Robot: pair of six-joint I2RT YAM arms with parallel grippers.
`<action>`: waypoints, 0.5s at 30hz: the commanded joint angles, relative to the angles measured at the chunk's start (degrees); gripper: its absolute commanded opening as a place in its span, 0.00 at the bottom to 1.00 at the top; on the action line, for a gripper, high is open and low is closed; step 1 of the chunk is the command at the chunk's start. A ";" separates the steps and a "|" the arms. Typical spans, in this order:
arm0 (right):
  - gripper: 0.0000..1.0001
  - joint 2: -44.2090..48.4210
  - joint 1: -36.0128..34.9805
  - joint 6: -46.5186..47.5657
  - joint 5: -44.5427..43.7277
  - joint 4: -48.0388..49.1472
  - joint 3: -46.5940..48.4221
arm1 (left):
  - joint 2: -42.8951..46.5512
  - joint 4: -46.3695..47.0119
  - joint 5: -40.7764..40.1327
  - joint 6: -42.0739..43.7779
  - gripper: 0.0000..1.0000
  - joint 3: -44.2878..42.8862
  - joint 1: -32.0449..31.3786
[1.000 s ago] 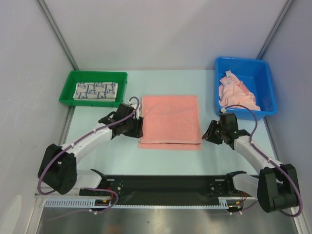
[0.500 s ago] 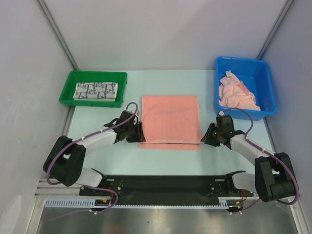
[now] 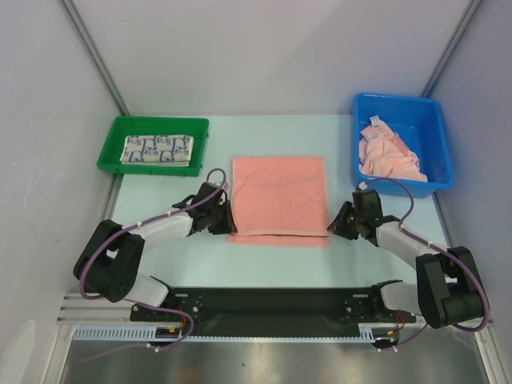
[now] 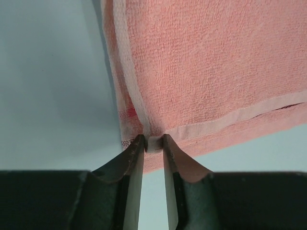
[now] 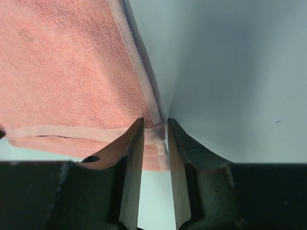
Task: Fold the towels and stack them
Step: Fold the towel
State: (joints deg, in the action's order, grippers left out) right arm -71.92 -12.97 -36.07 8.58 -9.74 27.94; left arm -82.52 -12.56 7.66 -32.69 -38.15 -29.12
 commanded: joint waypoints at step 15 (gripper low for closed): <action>0.00 1.78 -1.44 -0.58 -3.40 -1.42 2.02 | 0.51 -4.66 -1.15 0.52 0.00 -4.47 -0.41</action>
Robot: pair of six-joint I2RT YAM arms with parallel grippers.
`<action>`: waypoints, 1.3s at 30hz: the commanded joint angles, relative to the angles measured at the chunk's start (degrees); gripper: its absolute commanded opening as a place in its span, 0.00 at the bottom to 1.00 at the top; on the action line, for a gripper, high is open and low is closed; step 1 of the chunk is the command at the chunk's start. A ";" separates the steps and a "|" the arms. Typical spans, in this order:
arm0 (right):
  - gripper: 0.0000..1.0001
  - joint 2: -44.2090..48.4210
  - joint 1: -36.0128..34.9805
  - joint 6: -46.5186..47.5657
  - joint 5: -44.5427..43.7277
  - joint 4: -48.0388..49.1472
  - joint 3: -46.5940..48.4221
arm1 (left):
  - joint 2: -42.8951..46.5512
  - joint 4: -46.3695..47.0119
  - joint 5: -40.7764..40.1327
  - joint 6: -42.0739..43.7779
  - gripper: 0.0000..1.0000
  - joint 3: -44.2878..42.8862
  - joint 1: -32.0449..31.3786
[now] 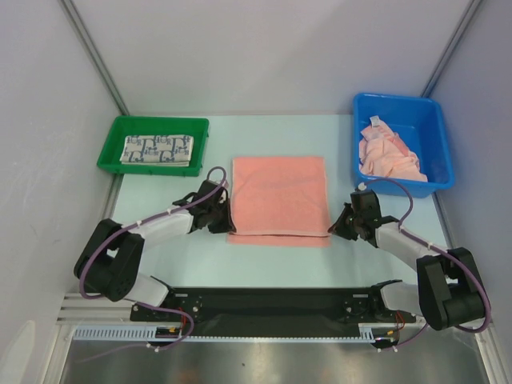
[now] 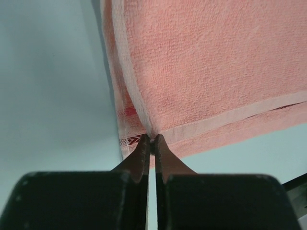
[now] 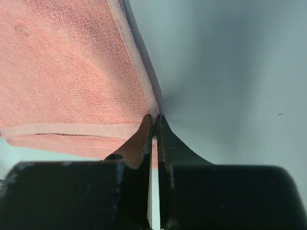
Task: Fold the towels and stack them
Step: Fold the towel
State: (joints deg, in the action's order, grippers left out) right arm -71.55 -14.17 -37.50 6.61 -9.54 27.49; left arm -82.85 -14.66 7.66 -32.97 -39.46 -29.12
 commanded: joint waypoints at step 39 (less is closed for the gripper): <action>0.08 10.29 -0.42 2.43 2.18 -4.25 -5.16 | 2.26 -6.44 -2.39 4.32 0.00 1.76 -1.11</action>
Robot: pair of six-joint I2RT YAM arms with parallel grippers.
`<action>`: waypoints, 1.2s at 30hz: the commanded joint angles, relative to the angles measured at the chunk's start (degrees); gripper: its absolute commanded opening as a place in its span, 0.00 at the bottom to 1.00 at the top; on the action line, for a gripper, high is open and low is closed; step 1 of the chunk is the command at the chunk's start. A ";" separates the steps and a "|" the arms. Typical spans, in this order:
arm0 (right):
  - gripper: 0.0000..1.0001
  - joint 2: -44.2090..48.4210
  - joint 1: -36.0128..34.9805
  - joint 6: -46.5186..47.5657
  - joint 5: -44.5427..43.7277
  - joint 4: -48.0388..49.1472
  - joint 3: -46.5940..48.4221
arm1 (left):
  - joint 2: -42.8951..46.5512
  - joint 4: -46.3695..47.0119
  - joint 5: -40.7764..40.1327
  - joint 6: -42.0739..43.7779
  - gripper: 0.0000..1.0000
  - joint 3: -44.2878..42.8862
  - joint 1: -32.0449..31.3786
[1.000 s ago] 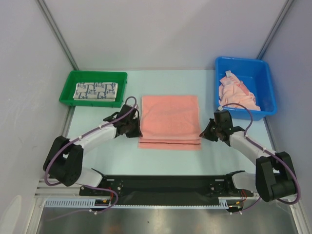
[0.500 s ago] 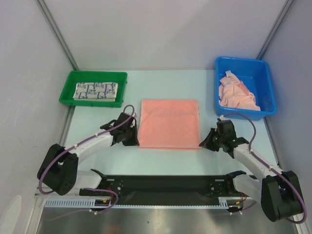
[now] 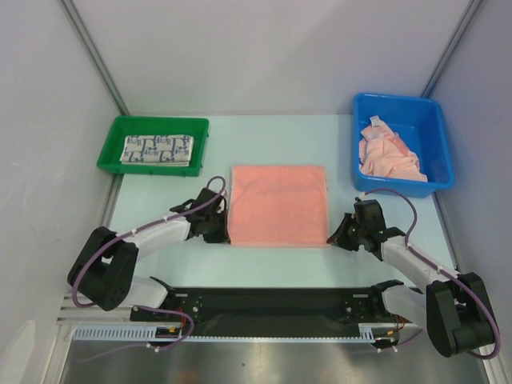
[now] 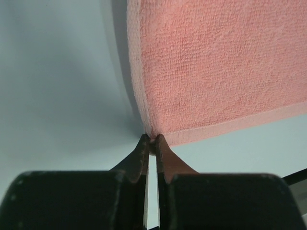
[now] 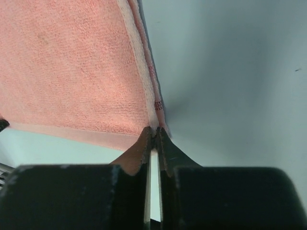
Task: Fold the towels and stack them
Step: Fold the towel
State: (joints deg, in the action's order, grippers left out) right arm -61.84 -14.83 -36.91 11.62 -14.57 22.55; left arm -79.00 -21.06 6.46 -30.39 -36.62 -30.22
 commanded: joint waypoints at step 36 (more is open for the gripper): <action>0.47 -69.72 9.38 47.26 16.06 -32.62 93.90 | -52.56 -20.08 8.92 42.87 0.57 -77.11 15.36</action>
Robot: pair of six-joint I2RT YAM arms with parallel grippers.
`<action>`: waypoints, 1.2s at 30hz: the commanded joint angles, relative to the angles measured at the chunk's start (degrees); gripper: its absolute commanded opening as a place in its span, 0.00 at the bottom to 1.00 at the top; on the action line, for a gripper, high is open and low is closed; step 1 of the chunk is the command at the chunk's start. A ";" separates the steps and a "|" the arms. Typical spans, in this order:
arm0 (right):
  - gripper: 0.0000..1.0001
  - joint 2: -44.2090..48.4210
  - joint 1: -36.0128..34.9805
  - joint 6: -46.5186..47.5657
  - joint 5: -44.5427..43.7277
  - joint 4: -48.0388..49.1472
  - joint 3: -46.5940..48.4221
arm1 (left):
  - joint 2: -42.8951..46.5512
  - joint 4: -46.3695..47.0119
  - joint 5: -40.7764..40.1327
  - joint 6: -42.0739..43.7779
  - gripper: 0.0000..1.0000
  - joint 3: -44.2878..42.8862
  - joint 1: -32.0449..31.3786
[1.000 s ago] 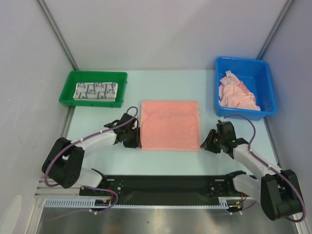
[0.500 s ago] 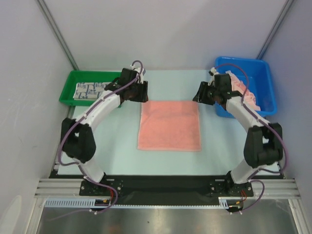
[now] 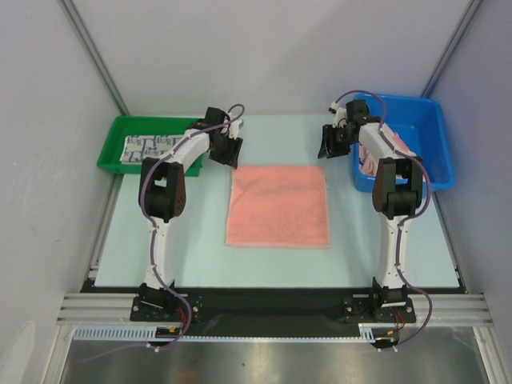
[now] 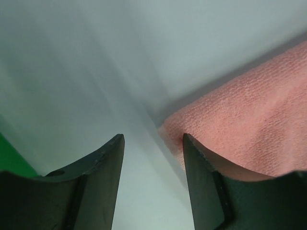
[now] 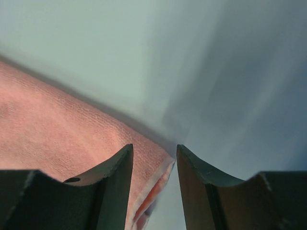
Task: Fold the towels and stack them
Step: Fold the towel
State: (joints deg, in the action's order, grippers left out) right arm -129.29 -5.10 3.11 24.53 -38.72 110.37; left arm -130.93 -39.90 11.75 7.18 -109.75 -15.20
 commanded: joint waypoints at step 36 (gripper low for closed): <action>0.25 -14.23 3.26 13.76 16.95 -19.64 17.87 | -7.49 -4.84 3.02 10.84 0.09 -8.46 0.61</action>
State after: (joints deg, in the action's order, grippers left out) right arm -143.70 -2.46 18.15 39.53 -58.41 126.15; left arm -137.27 -43.97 14.26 16.93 -116.49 -14.90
